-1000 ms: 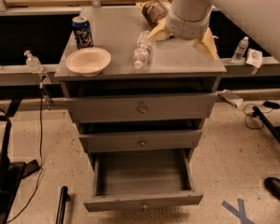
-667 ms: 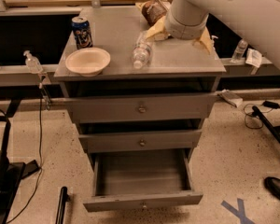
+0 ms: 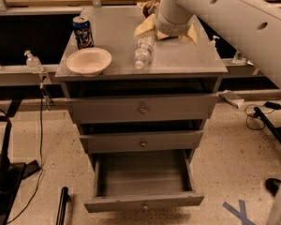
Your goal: Place water bottle into bottom drawer
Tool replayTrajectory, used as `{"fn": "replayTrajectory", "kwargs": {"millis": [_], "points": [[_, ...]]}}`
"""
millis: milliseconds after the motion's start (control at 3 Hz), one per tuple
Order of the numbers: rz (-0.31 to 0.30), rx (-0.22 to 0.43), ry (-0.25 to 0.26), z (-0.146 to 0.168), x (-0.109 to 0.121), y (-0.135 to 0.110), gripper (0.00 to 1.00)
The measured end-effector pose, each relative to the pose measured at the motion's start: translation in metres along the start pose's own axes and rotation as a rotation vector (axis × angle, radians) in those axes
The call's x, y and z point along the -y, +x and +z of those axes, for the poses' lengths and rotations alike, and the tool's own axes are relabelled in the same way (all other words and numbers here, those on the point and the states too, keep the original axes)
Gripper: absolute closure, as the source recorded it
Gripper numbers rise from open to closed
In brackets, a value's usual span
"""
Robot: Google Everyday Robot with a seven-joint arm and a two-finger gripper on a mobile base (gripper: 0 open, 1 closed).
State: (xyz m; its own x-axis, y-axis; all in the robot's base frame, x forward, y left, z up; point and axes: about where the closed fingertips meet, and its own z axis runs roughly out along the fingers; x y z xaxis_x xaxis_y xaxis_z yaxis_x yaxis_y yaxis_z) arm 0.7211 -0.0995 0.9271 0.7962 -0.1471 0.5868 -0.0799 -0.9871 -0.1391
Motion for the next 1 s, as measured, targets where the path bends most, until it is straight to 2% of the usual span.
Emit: {"fn": "replayTrajectory", "kwargs": {"millis": [667, 1000], "points": [[0.02, 0.046, 0.011, 0.051, 0.015, 0.027, 0.0], [0.04, 0.088, 0.004, 0.082, 0.021, 0.028, 0.0]]}}
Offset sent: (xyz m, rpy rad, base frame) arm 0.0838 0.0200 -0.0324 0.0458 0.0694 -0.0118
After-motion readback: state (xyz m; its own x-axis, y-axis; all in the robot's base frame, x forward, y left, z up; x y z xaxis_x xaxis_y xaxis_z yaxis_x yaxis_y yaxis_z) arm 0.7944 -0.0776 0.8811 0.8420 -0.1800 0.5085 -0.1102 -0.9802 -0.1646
